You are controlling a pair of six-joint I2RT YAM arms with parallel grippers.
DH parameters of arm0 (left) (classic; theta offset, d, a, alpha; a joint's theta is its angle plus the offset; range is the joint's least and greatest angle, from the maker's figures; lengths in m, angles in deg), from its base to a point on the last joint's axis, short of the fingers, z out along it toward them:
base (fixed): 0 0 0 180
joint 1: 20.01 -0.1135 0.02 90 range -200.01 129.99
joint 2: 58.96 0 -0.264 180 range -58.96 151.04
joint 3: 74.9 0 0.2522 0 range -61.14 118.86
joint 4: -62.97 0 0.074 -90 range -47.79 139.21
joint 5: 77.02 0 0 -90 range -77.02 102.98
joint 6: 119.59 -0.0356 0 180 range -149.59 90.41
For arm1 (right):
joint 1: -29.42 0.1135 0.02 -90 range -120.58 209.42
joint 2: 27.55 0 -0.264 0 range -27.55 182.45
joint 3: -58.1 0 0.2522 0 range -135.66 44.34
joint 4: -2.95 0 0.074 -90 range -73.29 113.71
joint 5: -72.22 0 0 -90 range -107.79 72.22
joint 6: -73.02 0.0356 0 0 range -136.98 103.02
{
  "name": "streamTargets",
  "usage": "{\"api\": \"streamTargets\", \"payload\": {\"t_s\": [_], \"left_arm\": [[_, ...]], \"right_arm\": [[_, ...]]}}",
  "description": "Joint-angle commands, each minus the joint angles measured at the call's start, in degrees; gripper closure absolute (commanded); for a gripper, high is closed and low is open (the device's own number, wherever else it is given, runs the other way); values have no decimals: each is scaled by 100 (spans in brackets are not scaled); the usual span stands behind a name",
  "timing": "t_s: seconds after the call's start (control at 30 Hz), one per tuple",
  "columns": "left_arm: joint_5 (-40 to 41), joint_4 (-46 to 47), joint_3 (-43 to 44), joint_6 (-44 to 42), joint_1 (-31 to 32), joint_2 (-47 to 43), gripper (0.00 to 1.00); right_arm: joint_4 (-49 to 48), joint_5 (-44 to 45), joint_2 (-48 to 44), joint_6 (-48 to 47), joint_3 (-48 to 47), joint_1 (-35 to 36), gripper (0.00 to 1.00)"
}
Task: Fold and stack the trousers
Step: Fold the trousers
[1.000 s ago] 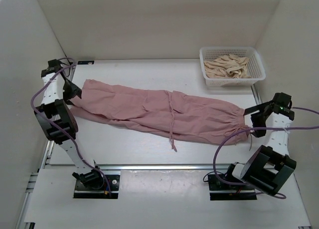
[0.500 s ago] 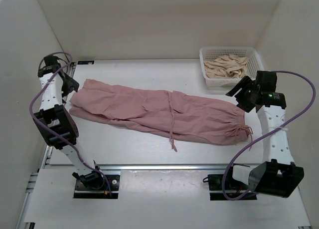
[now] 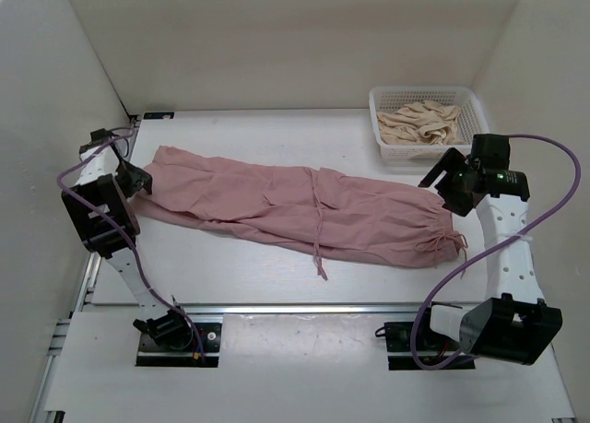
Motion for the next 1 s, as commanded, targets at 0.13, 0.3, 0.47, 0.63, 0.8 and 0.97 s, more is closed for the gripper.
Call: {"api": "streamTargets", "payload": {"t_s": [0.13, 0.3, 0.47, 0.63, 0.8, 0.97], "left_arm": [[-364, 335, 405, 135, -62, 627, 13], [-478, 335, 748, 135, -62, 952, 25], [-479, 335, 802, 135, -62, 971, 90], [-164, 335, 749, -207, 297, 86, 90], [-256, 335, 924, -828, 841, -1023, 90], [232, 37, 1118, -1121, 2054, -2052, 90]], "right_arm": [[70, 112, -57, -52, 47, 19, 17], [70, 59, -119, 0, 161, 19, 17], [70, 6, -119, 0, 162, 19, 17], [70, -99, -232, 53, 162, 19, 17], [70, -99, -425, 106, 214, 19, 17], [70, -99, -601, 106, 319, 19, 17]]}}
